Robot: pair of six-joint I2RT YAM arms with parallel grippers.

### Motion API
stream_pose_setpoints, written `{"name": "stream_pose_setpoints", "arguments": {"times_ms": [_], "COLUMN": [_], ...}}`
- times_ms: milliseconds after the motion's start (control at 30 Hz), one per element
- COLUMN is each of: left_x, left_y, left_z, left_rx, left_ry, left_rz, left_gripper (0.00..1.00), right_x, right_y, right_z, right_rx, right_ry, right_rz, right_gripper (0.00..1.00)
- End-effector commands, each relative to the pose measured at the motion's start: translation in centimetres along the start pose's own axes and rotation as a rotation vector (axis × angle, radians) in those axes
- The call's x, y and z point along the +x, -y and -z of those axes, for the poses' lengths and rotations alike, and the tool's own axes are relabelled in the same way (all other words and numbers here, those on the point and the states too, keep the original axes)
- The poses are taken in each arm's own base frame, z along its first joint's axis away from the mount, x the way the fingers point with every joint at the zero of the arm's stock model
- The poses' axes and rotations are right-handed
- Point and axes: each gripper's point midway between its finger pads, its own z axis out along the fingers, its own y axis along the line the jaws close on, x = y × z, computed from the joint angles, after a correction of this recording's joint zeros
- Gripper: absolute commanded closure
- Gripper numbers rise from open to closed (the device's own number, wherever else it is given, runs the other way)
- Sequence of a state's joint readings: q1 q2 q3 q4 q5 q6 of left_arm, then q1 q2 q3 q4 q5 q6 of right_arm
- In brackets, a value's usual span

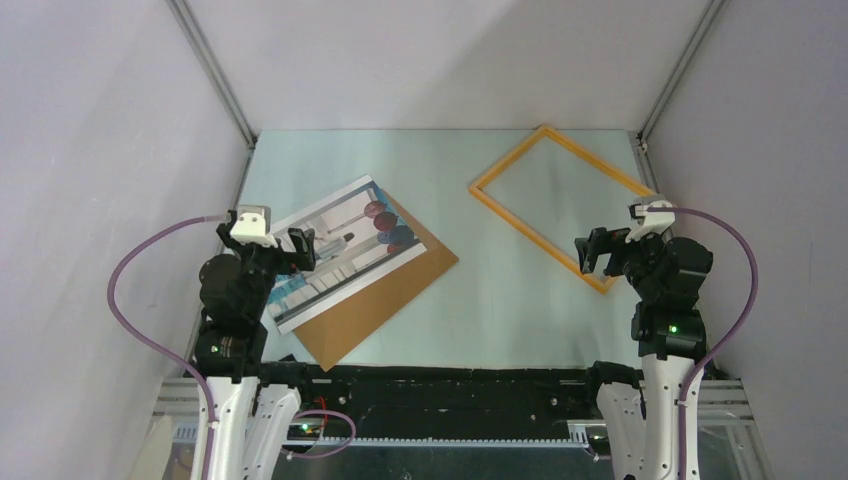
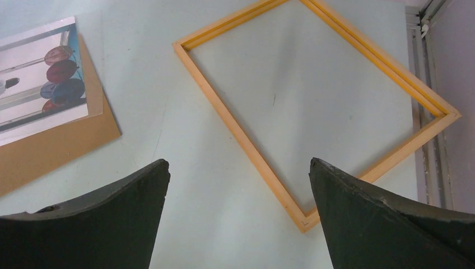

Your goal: Put the photo into the frame

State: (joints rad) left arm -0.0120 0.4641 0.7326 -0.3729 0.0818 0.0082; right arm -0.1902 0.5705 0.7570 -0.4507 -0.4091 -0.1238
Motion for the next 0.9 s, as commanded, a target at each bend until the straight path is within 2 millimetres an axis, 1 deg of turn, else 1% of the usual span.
{"name": "stream_pose_setpoints", "arguments": {"times_ms": [0,267,467,600,700,733,800,867], "left_x": [-0.5,-0.5,-1.4,-1.7,-1.2,-1.1,-0.5,0.1], "left_y": [-0.2,-0.5,-1.1,-0.7,-0.5,-0.5,-0.6,-0.6], "left_z": [0.0,0.1,0.4,0.6,0.0,-0.1,-0.5,-0.8], "left_rx": [-0.01,-0.025,-0.061,-0.036,-0.012,-0.012,-0.011,-0.008], "left_ry": [0.023,0.024,0.041,0.035,0.006,-0.001,-0.023,-0.045], "left_rz": [-0.001,-0.001,-0.006,-0.02,-0.043,-0.051,-0.061,-0.066], "left_gripper": [0.02,0.02,0.02,0.02,0.02,0.02,0.02,0.02], "right_x": [-0.5,-0.5,-0.5,-0.7,-0.6,-0.5,0.0,1.1], "right_y": [-0.2,-0.2,-0.5,-0.4,-0.4,-0.1,0.1,0.1], "right_z": [0.0,-0.2,-0.2,-0.6,-1.6,-1.9,-3.0,-4.7], "right_rx": [-0.01,-0.018,-0.032,-0.033,-0.034,-0.016,0.001,0.001], "right_ry": [0.021,0.017,0.017,0.007,-0.025,-0.037,-0.071,-0.121], "right_rz": [-0.001,-0.003,-0.004,0.01,0.036,0.044,0.07,0.099], "right_gripper": [0.0,0.0,0.0,0.0,0.0,0.0,0.0,0.0]}}
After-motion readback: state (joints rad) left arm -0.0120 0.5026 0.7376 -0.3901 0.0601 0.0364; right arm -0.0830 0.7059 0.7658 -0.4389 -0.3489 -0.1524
